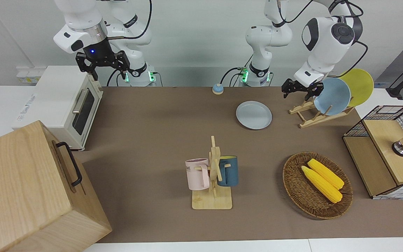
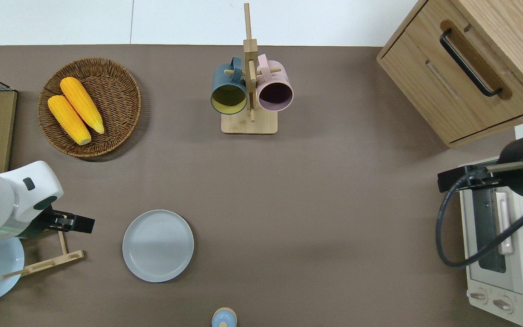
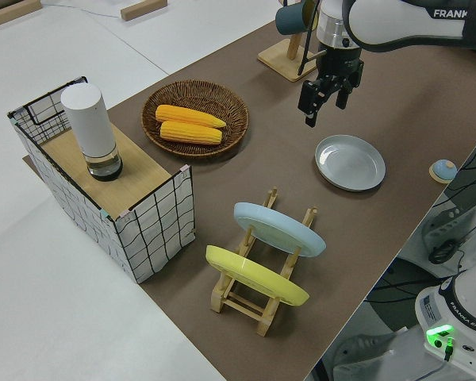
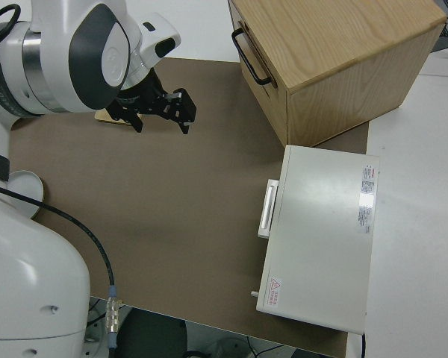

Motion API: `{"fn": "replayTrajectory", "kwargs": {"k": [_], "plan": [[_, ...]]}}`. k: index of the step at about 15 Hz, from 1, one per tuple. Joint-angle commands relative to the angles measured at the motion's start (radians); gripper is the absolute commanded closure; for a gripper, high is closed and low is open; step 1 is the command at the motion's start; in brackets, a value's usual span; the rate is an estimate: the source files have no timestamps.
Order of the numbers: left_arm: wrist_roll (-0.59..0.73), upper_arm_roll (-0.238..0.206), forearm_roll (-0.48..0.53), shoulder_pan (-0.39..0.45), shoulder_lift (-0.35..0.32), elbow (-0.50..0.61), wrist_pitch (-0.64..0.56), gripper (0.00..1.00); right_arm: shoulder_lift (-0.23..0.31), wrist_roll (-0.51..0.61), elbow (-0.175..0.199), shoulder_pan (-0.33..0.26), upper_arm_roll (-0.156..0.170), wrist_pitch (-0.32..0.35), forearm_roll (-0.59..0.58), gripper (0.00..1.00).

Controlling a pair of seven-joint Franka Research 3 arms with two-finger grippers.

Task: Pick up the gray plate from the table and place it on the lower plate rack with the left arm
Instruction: 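Move the left gripper toward the edge of the gray plate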

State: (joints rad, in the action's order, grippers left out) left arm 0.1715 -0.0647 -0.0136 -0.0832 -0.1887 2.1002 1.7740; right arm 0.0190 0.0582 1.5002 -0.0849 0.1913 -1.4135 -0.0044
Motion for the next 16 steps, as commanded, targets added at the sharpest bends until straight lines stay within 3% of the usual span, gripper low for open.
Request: {"fn": "replayTrajectory", "kwargs": {"k": [1,11,16], "plan": [[-0.010,-0.006,0.015,0.002,-0.046,0.098,0.070,0.01,0.002,-0.001,-0.006,-0.007,0.007,0.014,0.007,0.011],[-0.010,-0.006,0.061,-0.006,-0.095,0.276,0.217,0.01,0.002,0.000,-0.006,-0.007,0.007,0.014,0.007,0.013],[-0.010,-0.001,0.067,-0.012,-0.097,0.392,0.350,0.01,0.002,0.000,-0.006,-0.007,0.007,0.014,0.007,0.013]]}}
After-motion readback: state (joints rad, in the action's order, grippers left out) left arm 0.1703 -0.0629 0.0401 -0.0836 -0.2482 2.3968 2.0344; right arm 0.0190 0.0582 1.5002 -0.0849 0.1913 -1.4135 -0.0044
